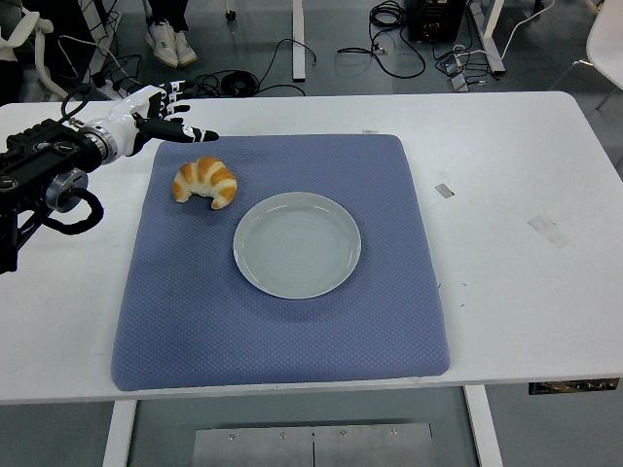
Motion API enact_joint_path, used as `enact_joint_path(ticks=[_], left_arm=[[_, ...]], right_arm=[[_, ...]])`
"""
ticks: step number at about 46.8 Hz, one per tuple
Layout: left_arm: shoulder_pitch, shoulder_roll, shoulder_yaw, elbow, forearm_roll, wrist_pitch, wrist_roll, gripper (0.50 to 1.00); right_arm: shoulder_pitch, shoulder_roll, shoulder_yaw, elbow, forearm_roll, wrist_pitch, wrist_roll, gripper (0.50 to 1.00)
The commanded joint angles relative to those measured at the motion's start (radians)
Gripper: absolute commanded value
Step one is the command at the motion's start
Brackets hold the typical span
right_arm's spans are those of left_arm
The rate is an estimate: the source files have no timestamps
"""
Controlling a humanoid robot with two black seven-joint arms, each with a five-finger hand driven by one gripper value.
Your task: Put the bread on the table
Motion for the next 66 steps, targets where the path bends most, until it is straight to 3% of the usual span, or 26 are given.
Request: enact_joint_path(ticks=[1,13,21,40,52,66], left_arm=[[0.001,-0.003,-0.025,0.004,-0.002,0.0,0.005,0.981],[0.012,-0.014,-0.081,0.058,-0.151,-0.02,0.037,0.981],[0.025,-0.02,-0.167,0.111,-0.219,-0.078,0.043,0.981],[0.03,-0.126,-0.25,0.216,-0.24,-0.145,0.045,0.981],[0.024,-0.129,-0.279,0.249,-0.268,-0.194,0.071,0.981],[0.039,-0.149,-0.333,0.253,-0.32,-0.244,0.066,0.981]], right_arm=[[0.0,0.0,0.001,-0.001,0.0,0.0,0.0,1.0],[0.0,0.0,0.001,-0.001,0.0,0.0,0.0,1.0],[0.0,0.0,0.0,-0.001,0.0,0.0,0.0,1.0],[0.0,0.0,0.001,-0.001,0.0,0.0,0.0,1.0],[0.0,0.0,0.001,0.004,0.0,0.003,0.0,1.0],[0.0,0.0,0.001,0.001,0.0,0.003,0.0,1.0]])
